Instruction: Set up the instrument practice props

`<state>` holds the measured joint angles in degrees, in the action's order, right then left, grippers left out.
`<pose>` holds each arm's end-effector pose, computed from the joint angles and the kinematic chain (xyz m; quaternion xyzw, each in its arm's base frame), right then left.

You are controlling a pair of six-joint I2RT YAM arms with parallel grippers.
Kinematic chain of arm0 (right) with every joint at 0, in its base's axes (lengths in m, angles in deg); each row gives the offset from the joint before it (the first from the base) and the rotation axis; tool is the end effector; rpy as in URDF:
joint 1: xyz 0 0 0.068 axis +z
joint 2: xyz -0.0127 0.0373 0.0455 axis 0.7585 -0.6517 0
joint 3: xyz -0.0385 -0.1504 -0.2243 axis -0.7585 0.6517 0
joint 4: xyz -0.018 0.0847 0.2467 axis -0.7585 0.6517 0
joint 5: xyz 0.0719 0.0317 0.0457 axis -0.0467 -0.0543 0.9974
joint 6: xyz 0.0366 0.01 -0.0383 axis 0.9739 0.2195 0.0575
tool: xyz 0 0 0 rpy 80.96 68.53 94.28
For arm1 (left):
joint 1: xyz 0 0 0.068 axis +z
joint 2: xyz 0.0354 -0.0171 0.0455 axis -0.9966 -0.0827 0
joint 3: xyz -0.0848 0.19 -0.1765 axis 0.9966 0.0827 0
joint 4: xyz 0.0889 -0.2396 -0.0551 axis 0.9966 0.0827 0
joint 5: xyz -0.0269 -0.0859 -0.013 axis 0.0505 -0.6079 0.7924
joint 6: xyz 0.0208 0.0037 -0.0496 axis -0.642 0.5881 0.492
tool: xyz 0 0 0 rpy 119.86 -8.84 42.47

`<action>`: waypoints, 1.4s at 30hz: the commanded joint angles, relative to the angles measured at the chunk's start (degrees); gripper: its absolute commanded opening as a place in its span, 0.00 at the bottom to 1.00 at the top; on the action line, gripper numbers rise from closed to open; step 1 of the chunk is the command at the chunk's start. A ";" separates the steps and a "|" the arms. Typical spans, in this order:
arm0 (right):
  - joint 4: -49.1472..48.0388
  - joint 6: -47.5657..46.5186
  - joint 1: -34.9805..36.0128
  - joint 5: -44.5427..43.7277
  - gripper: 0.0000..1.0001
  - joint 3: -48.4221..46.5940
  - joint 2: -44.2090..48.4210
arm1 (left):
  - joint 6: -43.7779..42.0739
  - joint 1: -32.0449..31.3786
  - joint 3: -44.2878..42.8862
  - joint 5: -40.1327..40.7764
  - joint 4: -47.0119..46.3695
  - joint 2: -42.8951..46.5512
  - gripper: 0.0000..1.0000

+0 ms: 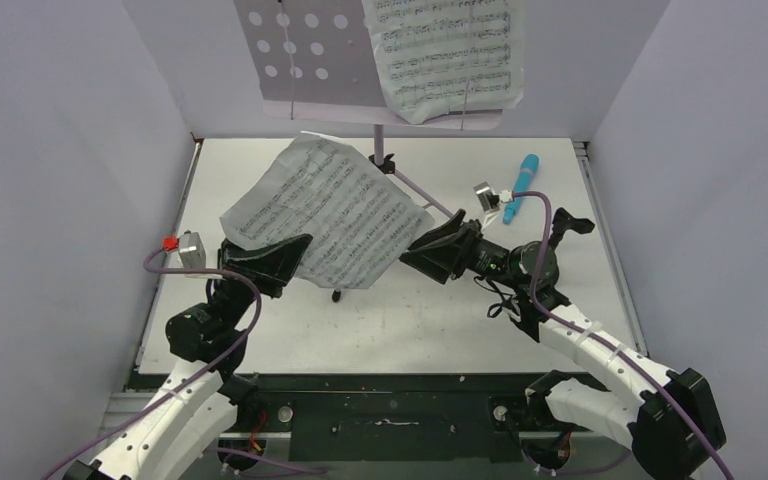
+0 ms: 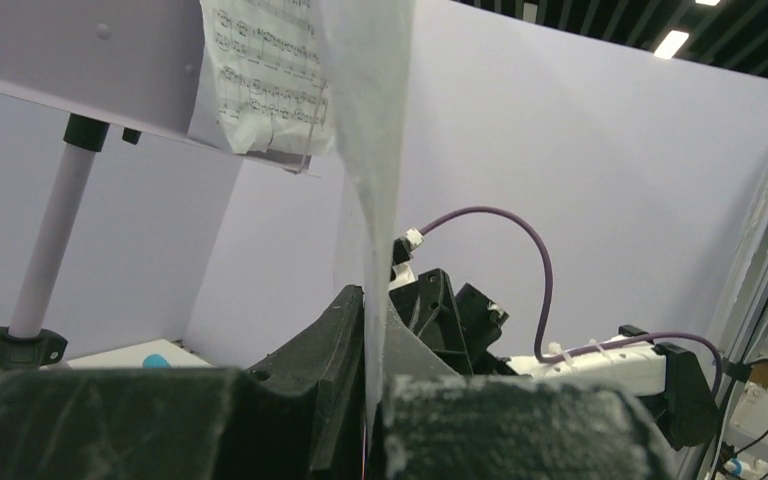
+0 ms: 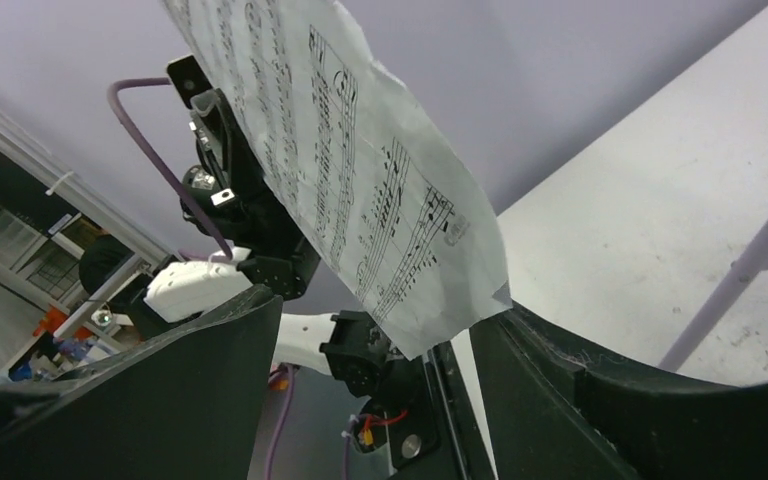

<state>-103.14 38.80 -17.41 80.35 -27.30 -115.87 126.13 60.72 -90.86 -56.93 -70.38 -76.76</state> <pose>0.1748 0.1380 0.3222 -0.1753 0.5947 0.6851 0.3823 0.1117 -0.0649 0.3491 0.0818 0.3896 -0.6092 0.6859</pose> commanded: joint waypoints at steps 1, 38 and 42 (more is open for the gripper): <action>-14.62 2.87 2.45 -2.21 0.68 -1.01 -2.43 | 3.97 0.32 0.13 4.66 -10.13 -2.08 0.00; 47.14 -40.31 5.41 -14.50 0.05 -22.23 2.47 | -23.24 0.32 -3.10 10.16 48.85 11.16 0.97; 59.27 -46.34 5.42 -15.00 0.05 -25.91 1.10 | -34.14 0.29 -8.24 13.01 65.79 10.83 0.97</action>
<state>-57.99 1.51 -11.53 67.04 -49.05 -113.84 106.20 60.72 -92.72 -47.61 -25.62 -66.10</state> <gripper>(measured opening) 0.059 0.971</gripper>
